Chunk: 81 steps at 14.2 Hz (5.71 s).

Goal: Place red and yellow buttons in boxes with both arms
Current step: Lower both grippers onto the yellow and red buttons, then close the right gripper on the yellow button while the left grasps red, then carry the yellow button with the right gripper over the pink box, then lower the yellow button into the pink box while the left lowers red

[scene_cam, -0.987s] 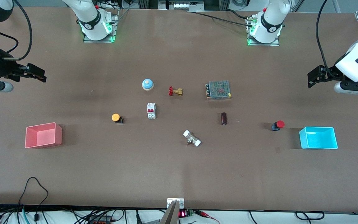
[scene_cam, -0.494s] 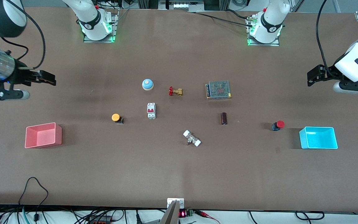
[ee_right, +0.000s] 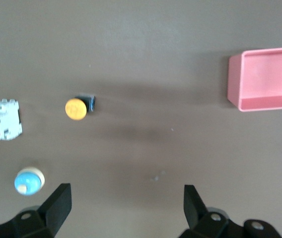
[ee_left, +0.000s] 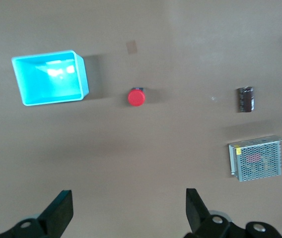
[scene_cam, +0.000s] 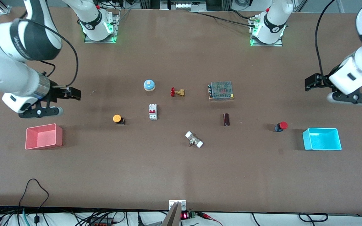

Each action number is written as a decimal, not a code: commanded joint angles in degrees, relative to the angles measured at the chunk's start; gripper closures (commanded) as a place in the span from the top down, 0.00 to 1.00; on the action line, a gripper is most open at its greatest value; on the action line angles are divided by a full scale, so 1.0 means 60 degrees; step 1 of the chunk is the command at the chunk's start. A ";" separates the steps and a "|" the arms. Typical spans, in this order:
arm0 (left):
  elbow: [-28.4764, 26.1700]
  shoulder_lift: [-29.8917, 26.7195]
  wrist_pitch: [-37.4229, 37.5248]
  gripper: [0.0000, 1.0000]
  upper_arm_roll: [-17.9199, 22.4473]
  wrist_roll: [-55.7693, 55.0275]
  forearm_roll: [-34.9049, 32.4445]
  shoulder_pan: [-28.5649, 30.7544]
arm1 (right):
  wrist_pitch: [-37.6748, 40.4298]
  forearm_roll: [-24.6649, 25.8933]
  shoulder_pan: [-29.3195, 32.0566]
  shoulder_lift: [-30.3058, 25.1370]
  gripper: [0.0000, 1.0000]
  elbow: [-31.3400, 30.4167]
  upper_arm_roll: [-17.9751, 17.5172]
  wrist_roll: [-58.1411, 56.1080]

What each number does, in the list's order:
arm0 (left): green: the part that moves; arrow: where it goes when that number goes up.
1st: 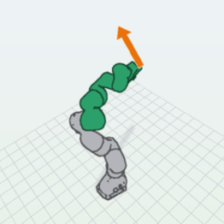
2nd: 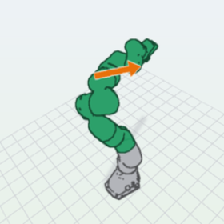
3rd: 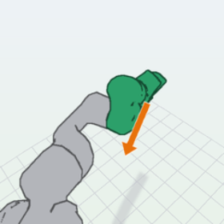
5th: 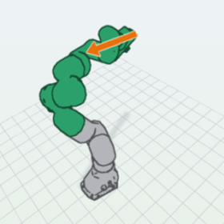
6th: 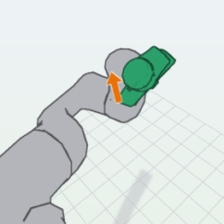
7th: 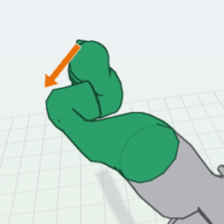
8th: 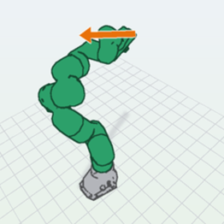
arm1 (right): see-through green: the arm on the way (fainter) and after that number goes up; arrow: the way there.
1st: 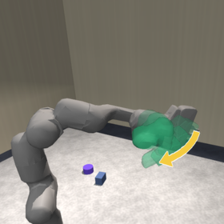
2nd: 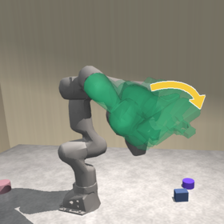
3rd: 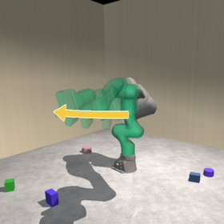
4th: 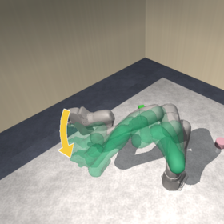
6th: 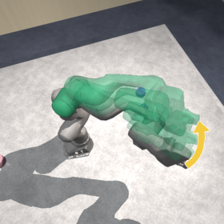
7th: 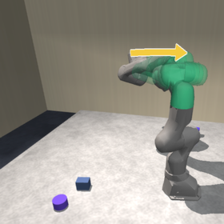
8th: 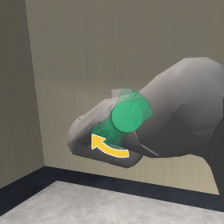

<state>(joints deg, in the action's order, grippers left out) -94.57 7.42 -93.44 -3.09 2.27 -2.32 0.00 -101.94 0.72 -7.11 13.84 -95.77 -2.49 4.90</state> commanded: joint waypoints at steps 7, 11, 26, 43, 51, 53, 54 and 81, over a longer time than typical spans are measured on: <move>-0.1694 0.2382 -0.4195 1.00 0.0075 -0.1008 0.0050 0.0133 | -0.4821 0.0011 -0.0206 0.0255 1.00 -0.3008 -0.0786 0.1703; -0.3336 0.2777 -0.7243 1.00 0.0075 -0.1008 0.0036 0.0162 | -0.5566 0.0377 -0.0265 0.0870 1.00 -0.3023 -0.1021 0.1864; -0.4101 0.3657 -0.9827 0.09 0.0134 -0.0363 0.0036 0.0206 | -0.7414 0.1257 -0.0543 0.2424 1.00 -0.3125 -0.1065 0.2084; 0.0218 0.4050 -0.5770 0.09 0.0822 0.2580 -0.0887 0.1318 | -0.7664 0.1257 -0.0558 0.2659 0.29 -0.3096 -0.1065 0.2069; 0.0249 0.4725 -0.5858 0.09 0.0734 0.2596 -0.0258 0.1861 | -0.4725 0.1184 0.0421 0.1007 0.28 -0.2117 -0.1065 0.0770; 0.0249 0.4726 -0.5858 0.09 0.0734 0.2596 -0.0243 0.1861 | -0.3962 0.1169 0.1297 0.0522 0.28 -0.1824 -0.1050 -0.0341; 0.0235 0.4726 -0.5858 0.09 0.0734 0.2596 -0.0243 0.1861 | -0.3596 0.1125 0.1752 0.0462 0.28 -0.1619 -0.1050 -0.1189; 0.0161 0.5370 -0.6268 0.12 0.0705 0.2567 -0.0054 0.2139 | -0.6580 -0.0618 0.3807 0.4124 0.27 0.0273 -0.0142 -0.6412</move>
<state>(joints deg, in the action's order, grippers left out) -94.53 38.97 -130.89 1.50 16.74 -4.27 12.33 -140.82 -1.74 15.87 39.04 -93.75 -3.05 -32.90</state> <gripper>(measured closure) 0.621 0.577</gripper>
